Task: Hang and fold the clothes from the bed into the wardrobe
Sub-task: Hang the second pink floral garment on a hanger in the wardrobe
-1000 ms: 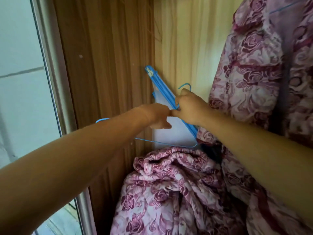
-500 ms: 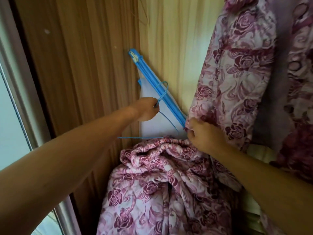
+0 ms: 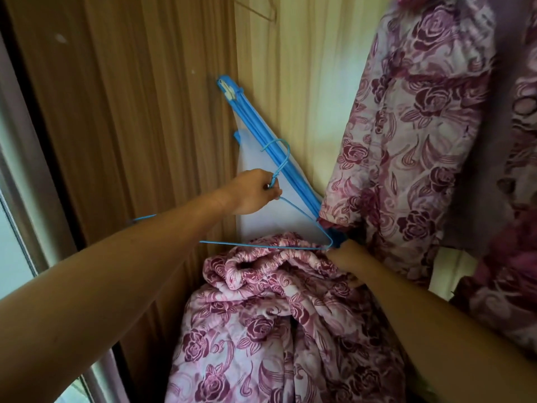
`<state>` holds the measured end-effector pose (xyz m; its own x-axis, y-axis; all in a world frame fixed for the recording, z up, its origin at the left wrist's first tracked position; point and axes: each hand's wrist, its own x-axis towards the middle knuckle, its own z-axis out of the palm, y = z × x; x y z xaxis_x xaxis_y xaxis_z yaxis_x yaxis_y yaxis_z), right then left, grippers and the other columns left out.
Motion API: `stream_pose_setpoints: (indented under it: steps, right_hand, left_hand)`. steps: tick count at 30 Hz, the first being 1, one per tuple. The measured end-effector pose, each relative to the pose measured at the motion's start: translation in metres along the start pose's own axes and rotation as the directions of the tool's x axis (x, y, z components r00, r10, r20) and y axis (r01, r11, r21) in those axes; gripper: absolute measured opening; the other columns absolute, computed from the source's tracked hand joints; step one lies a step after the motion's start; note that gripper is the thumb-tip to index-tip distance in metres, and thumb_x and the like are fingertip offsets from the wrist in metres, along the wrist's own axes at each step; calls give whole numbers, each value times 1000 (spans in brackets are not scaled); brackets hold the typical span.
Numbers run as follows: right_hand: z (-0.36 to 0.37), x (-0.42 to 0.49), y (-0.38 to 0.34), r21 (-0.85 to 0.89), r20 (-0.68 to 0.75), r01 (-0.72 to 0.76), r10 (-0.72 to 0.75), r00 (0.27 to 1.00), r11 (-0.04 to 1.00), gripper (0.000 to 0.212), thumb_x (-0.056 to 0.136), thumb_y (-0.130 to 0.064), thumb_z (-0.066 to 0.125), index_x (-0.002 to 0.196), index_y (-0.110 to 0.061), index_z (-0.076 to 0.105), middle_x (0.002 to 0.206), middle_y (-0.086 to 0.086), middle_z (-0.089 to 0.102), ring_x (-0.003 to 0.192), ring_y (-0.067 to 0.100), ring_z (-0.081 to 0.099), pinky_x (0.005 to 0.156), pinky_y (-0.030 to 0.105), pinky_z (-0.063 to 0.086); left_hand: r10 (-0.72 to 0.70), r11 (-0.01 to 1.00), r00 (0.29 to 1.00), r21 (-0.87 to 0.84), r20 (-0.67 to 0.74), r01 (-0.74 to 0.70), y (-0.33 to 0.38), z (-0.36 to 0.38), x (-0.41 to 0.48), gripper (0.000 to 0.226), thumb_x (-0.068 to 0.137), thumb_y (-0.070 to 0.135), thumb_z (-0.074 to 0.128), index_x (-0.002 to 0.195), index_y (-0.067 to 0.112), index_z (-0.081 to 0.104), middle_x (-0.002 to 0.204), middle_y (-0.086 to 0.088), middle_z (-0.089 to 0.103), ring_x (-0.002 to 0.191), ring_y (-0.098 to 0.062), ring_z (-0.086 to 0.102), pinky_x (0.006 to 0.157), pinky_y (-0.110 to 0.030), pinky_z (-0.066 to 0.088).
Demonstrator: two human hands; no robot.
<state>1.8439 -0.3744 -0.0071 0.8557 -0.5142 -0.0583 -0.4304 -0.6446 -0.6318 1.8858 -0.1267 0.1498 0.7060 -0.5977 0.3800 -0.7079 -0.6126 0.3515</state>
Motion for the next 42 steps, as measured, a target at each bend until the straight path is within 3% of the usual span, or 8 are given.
stream_pose_setpoints:
  steps: [4,9,17,24,28,32,38,42]
  right_hand:
    - [-6,10,-2,187,-81,4,11,997,982,48,99,-31,60,133,3,54,121,28,62,107,45,62,90,55,56]
    - [-35,12,-35,58,-257,293,-269,928,954,12,99,-16,49,95,-5,53,83,8,57,86,27,57,68,30,41]
    - [-58,-22,-106,275,-265,674,-619,739,686,15,94,-22,58,88,-16,71,89,3,73,90,20,68,85,36,52]
    - [-55,-23,-83,-364,-4,530,-570,822,766,62,66,-59,51,126,-45,46,125,-3,44,125,21,36,104,45,25]
    - [-44,-16,-75,-307,-4,629,-662,750,714,34,81,-45,65,99,-34,39,100,-4,60,98,23,61,88,44,48]
    - [-52,-5,-65,-128,-64,682,-692,719,720,22,89,-16,67,107,-18,54,99,5,65,94,24,63,84,40,51]
    - [-66,-1,-66,61,-146,647,-634,759,760,26,80,-8,66,82,-30,52,72,-4,61,64,4,55,58,20,41]
    - [-71,-3,-58,78,-198,632,-609,768,771,21,74,-23,63,91,-28,52,77,-9,62,71,-4,55,67,25,42]
  left_hand:
    - [47,997,999,-63,18,-46,-14,2,3,23,101,26,57,79,21,63,62,10,51,59,-6,47,61,-27,37]
    - [111,991,993,-70,-28,-112,-23,19,9,23,101,26,58,78,22,59,64,11,53,57,-1,48,62,-25,37]
    - [78,955,973,-263,-217,-135,-14,69,21,36,102,29,55,67,27,48,59,15,50,58,5,49,58,-18,35]
    - [1,901,963,-418,-271,-118,-20,84,11,29,101,22,58,73,13,56,62,10,55,63,-7,48,68,-37,45]
    - [117,985,939,-83,-323,-152,-15,82,-1,37,94,32,66,124,11,59,98,-8,64,93,-22,60,85,-44,48]
    - [552,820,723,425,-416,-382,-22,90,-26,51,92,28,67,137,9,54,125,-16,55,115,-34,52,93,-44,42]
    - [426,891,899,222,-105,-397,-62,120,-53,51,91,18,65,139,6,51,130,-14,53,112,-34,58,92,-42,50]
    - [360,916,886,292,-294,-275,-77,120,-52,50,79,20,71,126,9,56,115,-11,52,103,-31,55,85,-42,49]
